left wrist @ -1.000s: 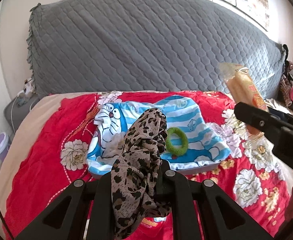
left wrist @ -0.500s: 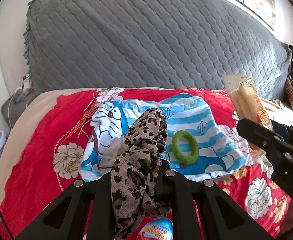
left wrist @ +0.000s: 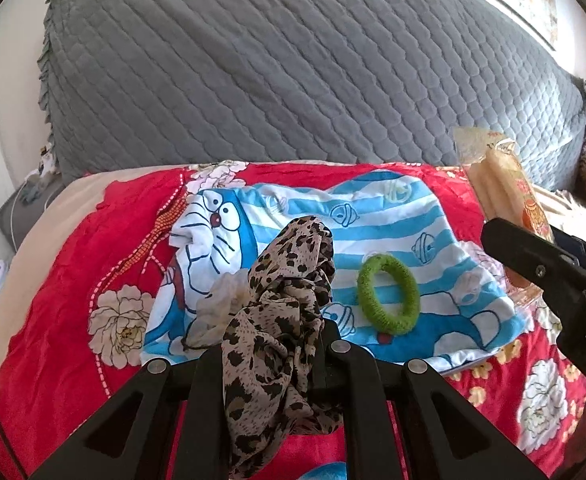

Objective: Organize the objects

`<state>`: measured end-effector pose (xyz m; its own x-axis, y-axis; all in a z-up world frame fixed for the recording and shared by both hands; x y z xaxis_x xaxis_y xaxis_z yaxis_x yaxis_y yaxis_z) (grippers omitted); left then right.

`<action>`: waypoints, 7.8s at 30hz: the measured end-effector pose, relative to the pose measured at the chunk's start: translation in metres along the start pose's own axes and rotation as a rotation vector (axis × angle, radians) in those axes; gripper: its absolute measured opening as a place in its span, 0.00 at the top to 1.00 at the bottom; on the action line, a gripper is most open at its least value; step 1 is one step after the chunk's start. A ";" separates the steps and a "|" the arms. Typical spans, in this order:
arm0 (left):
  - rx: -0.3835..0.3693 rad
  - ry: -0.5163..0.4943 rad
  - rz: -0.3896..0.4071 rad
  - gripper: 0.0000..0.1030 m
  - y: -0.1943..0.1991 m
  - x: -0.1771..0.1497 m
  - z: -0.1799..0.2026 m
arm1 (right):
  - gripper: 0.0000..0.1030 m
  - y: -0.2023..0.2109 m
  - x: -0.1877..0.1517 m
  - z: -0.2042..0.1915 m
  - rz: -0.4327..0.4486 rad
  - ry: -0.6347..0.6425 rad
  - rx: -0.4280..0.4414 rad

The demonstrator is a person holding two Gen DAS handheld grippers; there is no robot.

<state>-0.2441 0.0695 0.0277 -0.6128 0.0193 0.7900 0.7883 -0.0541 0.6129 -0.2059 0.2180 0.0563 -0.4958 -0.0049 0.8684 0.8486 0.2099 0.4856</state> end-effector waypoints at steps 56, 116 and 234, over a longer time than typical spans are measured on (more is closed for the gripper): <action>-0.011 -0.036 -0.160 0.88 -0.111 0.010 0.014 | 0.62 -0.106 -0.046 0.017 -0.107 0.093 -0.132; -0.030 -0.112 -0.332 0.44 -0.092 -0.015 0.001 | 0.49 -0.118 -0.061 0.014 -0.230 0.155 -0.164; -0.100 0.010 -0.252 0.25 0.083 -0.111 -0.099 | 0.15 0.079 -0.115 -0.115 -0.336 0.142 -0.091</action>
<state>-0.1160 -0.0363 -0.0110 -0.7902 0.0352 0.6118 0.6015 -0.1469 0.7853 -0.0603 0.1233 0.0065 -0.7242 -0.1958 0.6612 0.6590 0.0856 0.7472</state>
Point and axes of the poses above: each gripper's, at about its wrist camera, not at the fingertips, and y roughly against the way its jaws point, z to its right, x to its top, the point moved 2 cm from there along -y, roughly the way its jaws point, and after that the axes turned 4 degrees about z, right-handed, at the moved point
